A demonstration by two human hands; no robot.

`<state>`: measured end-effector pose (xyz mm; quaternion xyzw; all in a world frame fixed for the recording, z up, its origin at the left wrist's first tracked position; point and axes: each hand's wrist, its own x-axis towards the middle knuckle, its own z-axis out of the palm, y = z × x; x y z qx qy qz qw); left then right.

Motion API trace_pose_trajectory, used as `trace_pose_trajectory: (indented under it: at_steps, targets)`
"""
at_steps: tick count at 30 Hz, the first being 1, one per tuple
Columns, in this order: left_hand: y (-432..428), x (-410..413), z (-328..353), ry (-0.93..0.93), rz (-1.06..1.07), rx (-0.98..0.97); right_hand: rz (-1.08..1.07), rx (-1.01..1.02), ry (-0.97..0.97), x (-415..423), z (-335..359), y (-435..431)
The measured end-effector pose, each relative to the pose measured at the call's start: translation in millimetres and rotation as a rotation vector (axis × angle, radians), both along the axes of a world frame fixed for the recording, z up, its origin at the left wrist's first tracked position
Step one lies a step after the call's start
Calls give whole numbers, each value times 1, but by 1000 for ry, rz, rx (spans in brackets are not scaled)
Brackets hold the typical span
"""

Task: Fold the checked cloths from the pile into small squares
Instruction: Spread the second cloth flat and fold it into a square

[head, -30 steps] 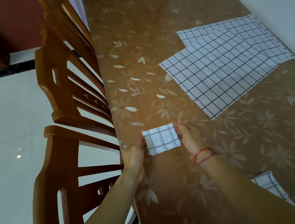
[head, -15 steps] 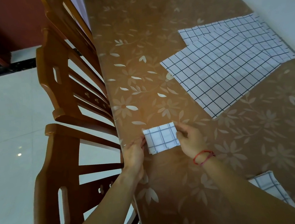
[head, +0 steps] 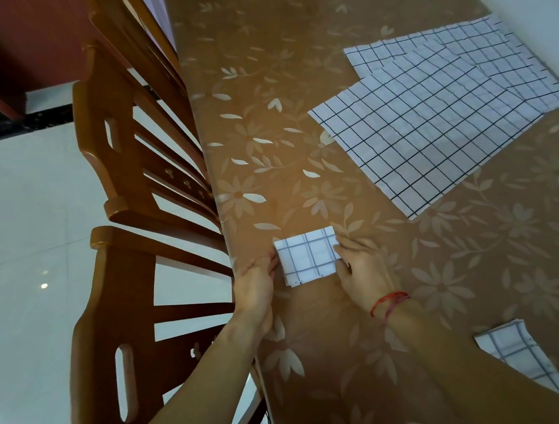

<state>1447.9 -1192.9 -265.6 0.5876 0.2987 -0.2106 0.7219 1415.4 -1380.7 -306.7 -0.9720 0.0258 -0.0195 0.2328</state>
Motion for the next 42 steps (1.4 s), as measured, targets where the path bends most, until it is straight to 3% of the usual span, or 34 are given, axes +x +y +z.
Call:
trace_pose_trajectory:
  at_steps: [6, 10, 19, 27, 32, 42]
  targets:
    - [7, 1, 7, 11, -90, 98, -72, 261, 106, -1, 30, -1]
    - [14, -1, 23, -61, -212, 245, -105, 257, 144, -6, 48, -4]
    - [40, -19, 75, -639, -564, 616, -142, 42, 89, -29, 95, -5]
    - [65, -39, 105, -1011, -863, 1141, -128, -76, 82, -65, 146, 5]
    - [69, -48, 124, -1038, -879, 1274, -110, -189, 34, -86, 171, 9]
    - [88, -55, 152, -1066, -782, 1372, -57, -131, -48, -84, 202, 32]
